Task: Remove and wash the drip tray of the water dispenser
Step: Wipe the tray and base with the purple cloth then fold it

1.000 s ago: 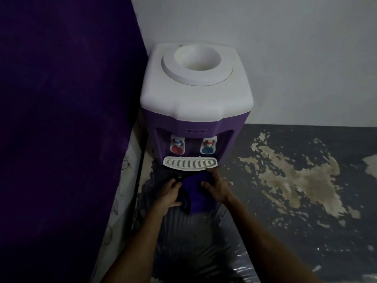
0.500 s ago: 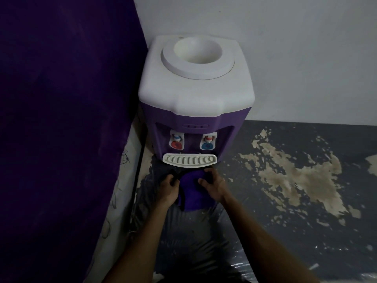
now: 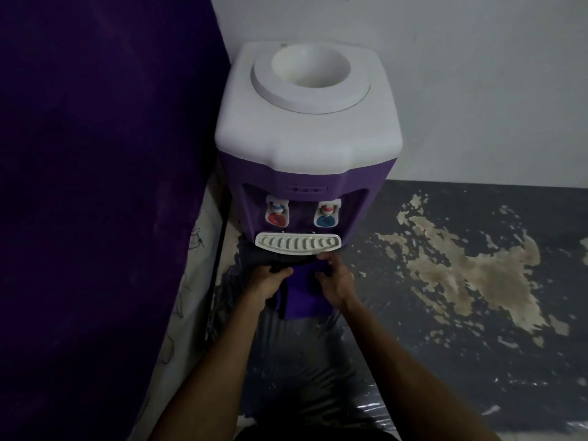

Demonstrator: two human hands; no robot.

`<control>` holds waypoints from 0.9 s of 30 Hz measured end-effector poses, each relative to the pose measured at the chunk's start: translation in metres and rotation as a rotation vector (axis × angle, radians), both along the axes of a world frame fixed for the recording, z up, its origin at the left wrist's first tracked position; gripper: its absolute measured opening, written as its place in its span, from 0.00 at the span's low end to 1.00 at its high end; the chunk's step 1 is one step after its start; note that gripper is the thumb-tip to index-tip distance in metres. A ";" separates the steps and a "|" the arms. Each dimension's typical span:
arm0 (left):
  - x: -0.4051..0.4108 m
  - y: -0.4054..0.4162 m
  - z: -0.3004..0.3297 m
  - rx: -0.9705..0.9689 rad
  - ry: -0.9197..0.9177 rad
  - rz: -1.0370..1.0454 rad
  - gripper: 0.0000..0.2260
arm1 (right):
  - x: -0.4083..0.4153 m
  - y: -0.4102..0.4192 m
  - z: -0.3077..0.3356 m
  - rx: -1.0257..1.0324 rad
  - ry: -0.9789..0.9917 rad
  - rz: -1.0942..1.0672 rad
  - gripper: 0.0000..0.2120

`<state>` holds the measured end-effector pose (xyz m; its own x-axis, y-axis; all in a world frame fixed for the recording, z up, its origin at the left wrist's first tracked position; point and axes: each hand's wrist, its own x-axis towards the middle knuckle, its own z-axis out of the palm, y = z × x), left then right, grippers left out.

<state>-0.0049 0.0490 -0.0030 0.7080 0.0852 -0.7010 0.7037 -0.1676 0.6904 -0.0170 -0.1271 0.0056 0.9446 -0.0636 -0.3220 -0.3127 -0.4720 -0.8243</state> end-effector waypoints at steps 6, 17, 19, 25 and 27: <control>0.005 0.000 0.006 -0.123 -0.195 0.091 0.16 | 0.009 0.004 0.009 0.021 -0.246 -0.116 0.11; 0.027 -0.007 -0.003 -0.309 0.041 0.397 0.21 | 0.012 0.013 -0.010 -0.537 -0.187 0.071 0.29; 0.030 -0.009 -0.002 -0.339 0.076 0.424 0.23 | 0.013 0.017 -0.014 -0.552 -0.173 0.082 0.32; 0.035 -0.009 -0.005 -0.425 0.125 0.426 0.23 | 0.017 0.018 -0.017 -0.407 -0.134 0.048 0.36; 0.036 -0.008 -0.006 -0.462 0.131 0.424 0.22 | 0.018 0.019 -0.015 -0.307 -0.161 0.014 0.35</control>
<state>0.0309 0.0411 -0.0089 0.5855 0.0071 -0.8106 0.7269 0.4380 0.5289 0.0011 -0.1081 -0.0095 0.9832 -0.1211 -0.1368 -0.1821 -0.7090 -0.6813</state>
